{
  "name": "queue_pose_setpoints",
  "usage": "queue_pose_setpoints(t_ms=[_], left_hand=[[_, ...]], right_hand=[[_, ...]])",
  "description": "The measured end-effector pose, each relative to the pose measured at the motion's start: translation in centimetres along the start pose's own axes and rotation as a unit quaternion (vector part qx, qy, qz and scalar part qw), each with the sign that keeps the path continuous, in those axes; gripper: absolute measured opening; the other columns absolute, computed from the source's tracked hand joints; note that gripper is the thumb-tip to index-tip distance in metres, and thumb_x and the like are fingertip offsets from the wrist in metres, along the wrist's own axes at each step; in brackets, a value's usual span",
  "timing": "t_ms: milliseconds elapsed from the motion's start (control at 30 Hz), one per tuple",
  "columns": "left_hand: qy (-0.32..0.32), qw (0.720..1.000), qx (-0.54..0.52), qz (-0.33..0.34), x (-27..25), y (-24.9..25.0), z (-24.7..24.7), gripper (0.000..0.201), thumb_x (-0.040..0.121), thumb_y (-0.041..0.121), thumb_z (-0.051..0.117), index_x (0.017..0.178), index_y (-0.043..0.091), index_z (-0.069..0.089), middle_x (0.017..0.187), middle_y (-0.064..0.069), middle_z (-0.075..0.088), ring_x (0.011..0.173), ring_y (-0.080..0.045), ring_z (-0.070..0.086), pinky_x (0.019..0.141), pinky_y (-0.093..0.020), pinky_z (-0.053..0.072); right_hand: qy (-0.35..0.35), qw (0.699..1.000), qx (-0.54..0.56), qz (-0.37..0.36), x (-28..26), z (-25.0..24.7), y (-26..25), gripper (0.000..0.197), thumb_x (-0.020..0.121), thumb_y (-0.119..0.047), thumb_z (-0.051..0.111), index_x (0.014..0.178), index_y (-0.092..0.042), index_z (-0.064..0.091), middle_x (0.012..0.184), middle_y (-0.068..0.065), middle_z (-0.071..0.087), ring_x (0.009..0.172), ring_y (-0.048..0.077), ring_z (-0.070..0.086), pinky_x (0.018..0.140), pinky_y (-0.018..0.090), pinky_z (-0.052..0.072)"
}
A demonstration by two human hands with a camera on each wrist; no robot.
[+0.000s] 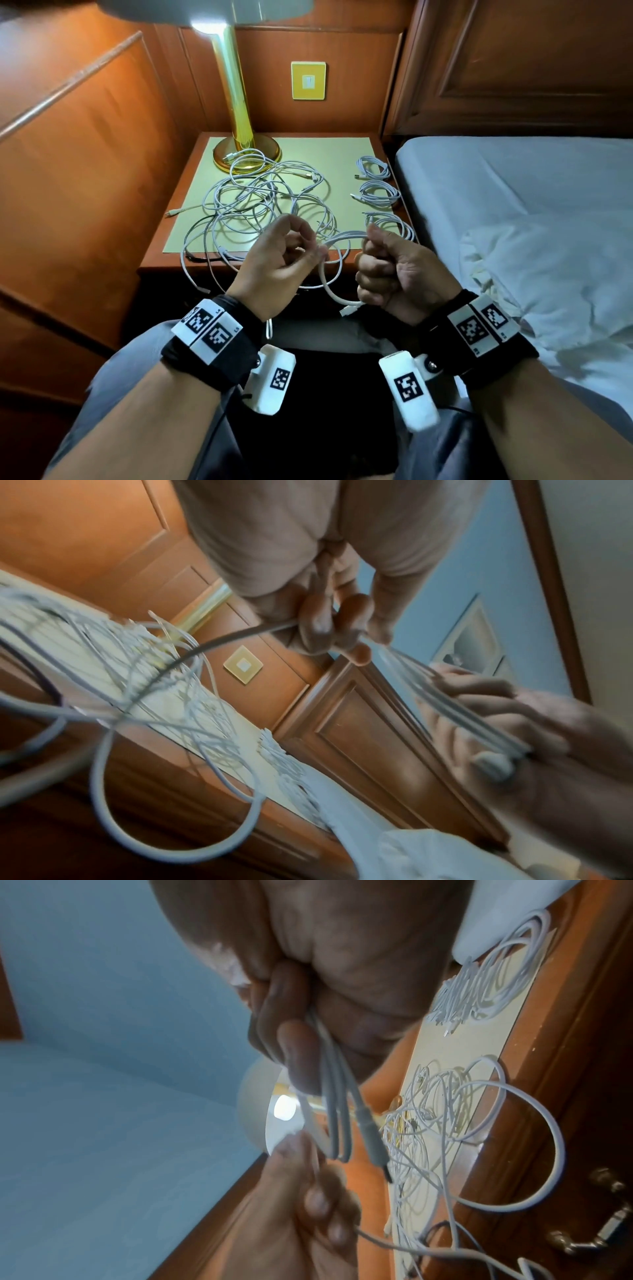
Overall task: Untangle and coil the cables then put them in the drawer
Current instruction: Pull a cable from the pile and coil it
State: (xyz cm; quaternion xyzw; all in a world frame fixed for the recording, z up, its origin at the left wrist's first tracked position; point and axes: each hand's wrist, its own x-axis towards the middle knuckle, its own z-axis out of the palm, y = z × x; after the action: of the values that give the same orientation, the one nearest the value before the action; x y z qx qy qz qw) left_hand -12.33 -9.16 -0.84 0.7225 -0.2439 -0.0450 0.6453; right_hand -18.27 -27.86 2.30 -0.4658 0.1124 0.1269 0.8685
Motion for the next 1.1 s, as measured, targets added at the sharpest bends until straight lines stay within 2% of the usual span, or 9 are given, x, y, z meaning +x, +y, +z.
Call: queue_pose_setpoints(t_ms=[100, 233, 400, 500, 633, 733, 833, 967, 1100], left_hand=[[0.007, 0.998, 0.059, -0.002, 0.3, -0.2, -1.1, 0.010, 0.088, 0.015, 0.074, 0.088, 0.021, 0.066, 0.084, -0.010, 0.068, 0.068, -0.040, 0.061, 0.063, -0.045, 0.050], [0.061, 0.992, 0.111, 0.009, 0.6, -0.3, -3.3, 0.015, 0.092, 0.007, 0.070, 0.097, 0.021, 0.075, 0.069, 0.020, 0.066, 0.054, -0.001, 0.051, 0.054, -0.017, 0.040], [0.093, 0.952, 0.277, 0.088, 0.6, -1.1, -4.6, 0.013, 0.087, 0.013, 0.076, 0.095, 0.023, 0.079, 0.093, 0.007, 0.075, 0.073, -0.007, 0.064, 0.070, -0.012, 0.050], [0.028, 0.930, 0.344, 0.124, 0.2, -0.9, -2.9, 0.008, 0.086, 0.014, 0.078, 0.093, 0.019, 0.080, 0.087, 0.006, 0.075, 0.068, -0.007, 0.061, 0.070, -0.003, 0.042], [-0.079, 0.952, 0.269, 0.125, -0.9, -0.1, 0.1, 0.006, 0.090, 0.017, 0.073, 0.093, 0.020, 0.078, 0.085, 0.016, 0.073, 0.079, 0.001, 0.066, 0.078, -0.008, 0.046], [-0.104, 0.972, 0.179, 0.111, -1.4, 0.4, 1.4, 0.007, 0.092, 0.017, 0.071, 0.093, 0.018, 0.077, 0.074, 0.015, 0.068, 0.071, 0.000, 0.064, 0.074, -0.018, 0.050], [-0.076, 0.989, 0.091, 0.092, -1.3, 0.9, 1.5, 0.006, 0.092, 0.017, 0.069, 0.094, 0.016, 0.074, 0.073, 0.001, 0.069, 0.068, -0.015, 0.065, 0.071, -0.027, 0.052], [-0.006, 0.998, 0.009, 0.063, -0.9, 1.3, 1.3, 0.009, 0.088, 0.011, 0.072, 0.089, 0.007, 0.064, 0.071, 0.000, 0.063, 0.064, -0.009, 0.058, 0.064, -0.017, 0.046], [-0.026, 0.997, 0.054, 0.040, -0.7, 1.3, 0.2, 0.029, 0.080, 0.031, 0.074, 0.084, 0.005, 0.060, 0.068, -0.001, 0.058, 0.061, -0.011, 0.051, 0.058, -0.023, 0.043]], right_hand=[[0.025, 0.998, 0.047, -0.042, -0.1, -0.8, -0.8, 0.041, 0.100, -0.035, 0.045, 0.062, -0.023, 0.033, 0.046, -0.007, 0.022, 0.033, 0.008, 0.020, 0.038, 0.020, 0.025], [0.067, 0.982, 0.128, -0.121, -0.2, -2.8, -2.5, 0.039, 0.103, -0.034, 0.041, 0.066, -0.024, 0.034, 0.050, -0.009, 0.026, 0.036, 0.005, 0.025, 0.039, 0.021, 0.030], [0.111, 0.956, 0.185, -0.198, -0.2, -4.7, -3.7, 0.037, 0.104, -0.032, 0.039, 0.069, -0.023, 0.036, 0.058, -0.008, 0.039, 0.044, 0.006, 0.037, 0.047, 0.022, 0.037], [0.125, 0.955, 0.099, -0.251, 0.3, -4.6, -3.1, 0.040, 0.105, -0.036, 0.039, 0.067, -0.023, 0.041, 0.063, -0.002, 0.051, 0.056, 0.013, 0.049, 0.052, 0.026, 0.040], [0.153, 0.905, -0.227, -0.326, -0.2, -3.2, -2.4, 0.052, 0.108, -0.028, 0.033, 0.066, -0.025, 0.063, 0.076, 0.012, 0.070, 0.062, 0.021, 0.063, 0.055, 0.029, 0.047], [0.109, 0.877, -0.362, -0.298, -0.7, -2.0, -1.2, 0.036, 0.107, -0.028, 0.038, 0.093, -0.011, 0.067, 0.082, 0.008, 0.074, 0.071, 0.015, 0.069, 0.063, 0.025, 0.053], [0.063, 0.872, -0.412, -0.257, -0.4, -1.5, 0.3, 0.036, 0.103, -0.033, 0.046, 0.085, -0.006, 0.062, 0.072, 0.007, 0.072, 0.063, 0.022, 0.068, 0.061, 0.027, 0.051], [-0.012, 0.920, -0.362, -0.150, 0.2, -1.3, 1.4, 0.036, 0.105, -0.030, 0.047, 0.076, -0.008, 0.052, 0.051, 0.007, 0.047, 0.039, 0.020, 0.039, 0.041, 0.025, 0.035], [-0.005, 0.979, -0.187, -0.082, 0.4, -1.6, 0.0, 0.036, 0.094, -0.038, 0.054, 0.065, -0.017, 0.047, 0.048, -0.004, 0.024, 0.039, 0.008, 0.016, 0.042, 0.021, 0.010]])
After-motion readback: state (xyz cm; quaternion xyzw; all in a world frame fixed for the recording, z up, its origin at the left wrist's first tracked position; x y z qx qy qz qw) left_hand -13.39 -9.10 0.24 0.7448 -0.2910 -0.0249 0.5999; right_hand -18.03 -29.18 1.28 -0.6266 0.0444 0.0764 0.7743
